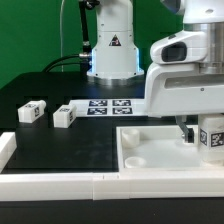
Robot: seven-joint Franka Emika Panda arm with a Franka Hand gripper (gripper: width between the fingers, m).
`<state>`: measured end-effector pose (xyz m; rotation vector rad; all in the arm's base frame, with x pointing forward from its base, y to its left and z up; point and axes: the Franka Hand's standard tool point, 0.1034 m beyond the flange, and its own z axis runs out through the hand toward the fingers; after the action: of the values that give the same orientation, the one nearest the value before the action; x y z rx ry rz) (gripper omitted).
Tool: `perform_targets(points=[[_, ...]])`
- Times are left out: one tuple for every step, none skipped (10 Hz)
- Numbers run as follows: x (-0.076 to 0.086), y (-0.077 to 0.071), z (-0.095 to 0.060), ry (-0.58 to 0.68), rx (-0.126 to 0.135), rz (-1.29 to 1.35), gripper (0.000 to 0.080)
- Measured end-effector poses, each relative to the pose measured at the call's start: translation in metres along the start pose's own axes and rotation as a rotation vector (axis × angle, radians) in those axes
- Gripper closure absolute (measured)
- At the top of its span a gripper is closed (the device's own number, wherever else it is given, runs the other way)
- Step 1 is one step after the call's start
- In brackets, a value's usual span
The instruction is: Assemble one leg
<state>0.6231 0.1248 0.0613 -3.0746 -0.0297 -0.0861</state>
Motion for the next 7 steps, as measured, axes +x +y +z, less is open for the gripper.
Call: perform_targets(points=[[-0.0003, 0.0005, 0.0004, 0.0, 0.0, -0.025, 0.015], [-0.0004, 0.0004, 0.0005, 0.0, 0.0, -0.02, 0.0277], [-0.0005, 0.0005, 0.0005, 0.0, 0.0, -0.02, 0.0277], [-0.0006, 0.0005, 0.0006, -0.001, 0.0, -0.02, 0.0417], [-0.0005, 0.0036, 0.0009, -0.001, -0.003, -0.008, 0.0533], [-0.0007, 0.0033, 0.0009, -0.001, -0.003, 0.022, 0.0533], [0.0004, 0.0047, 0.0008, 0.006, -0.002, 0.047, 0.0532]])
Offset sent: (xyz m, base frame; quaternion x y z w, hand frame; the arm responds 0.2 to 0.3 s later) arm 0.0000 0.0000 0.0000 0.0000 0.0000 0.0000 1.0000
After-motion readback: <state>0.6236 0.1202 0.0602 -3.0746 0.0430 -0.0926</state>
